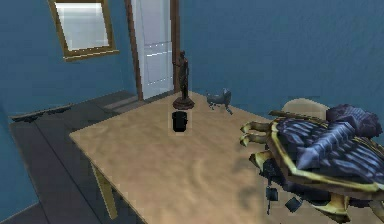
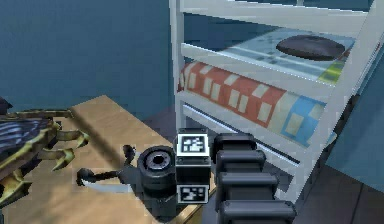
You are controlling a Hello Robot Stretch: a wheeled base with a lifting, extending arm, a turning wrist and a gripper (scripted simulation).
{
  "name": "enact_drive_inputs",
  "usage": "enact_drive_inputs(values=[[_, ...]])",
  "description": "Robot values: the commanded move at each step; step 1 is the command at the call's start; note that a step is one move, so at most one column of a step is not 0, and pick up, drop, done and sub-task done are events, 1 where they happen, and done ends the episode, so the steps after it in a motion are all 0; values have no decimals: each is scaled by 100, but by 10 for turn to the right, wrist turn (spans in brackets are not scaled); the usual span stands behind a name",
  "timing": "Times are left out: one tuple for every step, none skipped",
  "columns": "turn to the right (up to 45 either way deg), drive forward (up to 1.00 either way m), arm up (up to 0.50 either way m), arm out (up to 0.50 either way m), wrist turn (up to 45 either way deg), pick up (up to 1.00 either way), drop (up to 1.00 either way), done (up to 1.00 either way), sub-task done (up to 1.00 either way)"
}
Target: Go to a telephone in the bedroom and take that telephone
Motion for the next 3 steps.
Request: enact_drive_inputs(values=[[0,0,0,0,300,0,0,0,0],[0,0,-30,0,0,0,0,0,0],[0,0,0,0,0,100,0,0,0]])
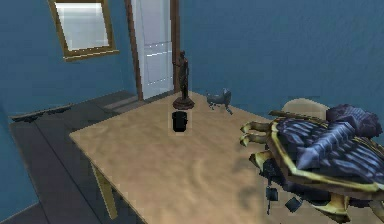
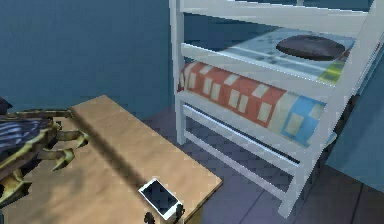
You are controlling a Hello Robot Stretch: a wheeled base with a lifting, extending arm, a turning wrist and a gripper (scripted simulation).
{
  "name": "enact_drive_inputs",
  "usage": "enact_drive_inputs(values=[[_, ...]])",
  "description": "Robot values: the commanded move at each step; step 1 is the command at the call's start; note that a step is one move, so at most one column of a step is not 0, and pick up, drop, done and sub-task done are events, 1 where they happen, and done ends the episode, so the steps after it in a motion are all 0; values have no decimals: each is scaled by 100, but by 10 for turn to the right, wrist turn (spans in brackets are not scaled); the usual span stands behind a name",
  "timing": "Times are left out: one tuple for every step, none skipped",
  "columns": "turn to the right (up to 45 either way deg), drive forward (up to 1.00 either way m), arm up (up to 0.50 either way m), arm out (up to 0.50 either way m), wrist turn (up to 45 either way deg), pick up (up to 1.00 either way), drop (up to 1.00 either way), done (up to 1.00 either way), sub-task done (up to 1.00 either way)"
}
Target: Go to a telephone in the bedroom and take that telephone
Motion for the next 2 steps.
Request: enact_drive_inputs(values=[[0,0,10,0,0,0,0,0,0],[0,0,0,0,0,0,0,100,0]])
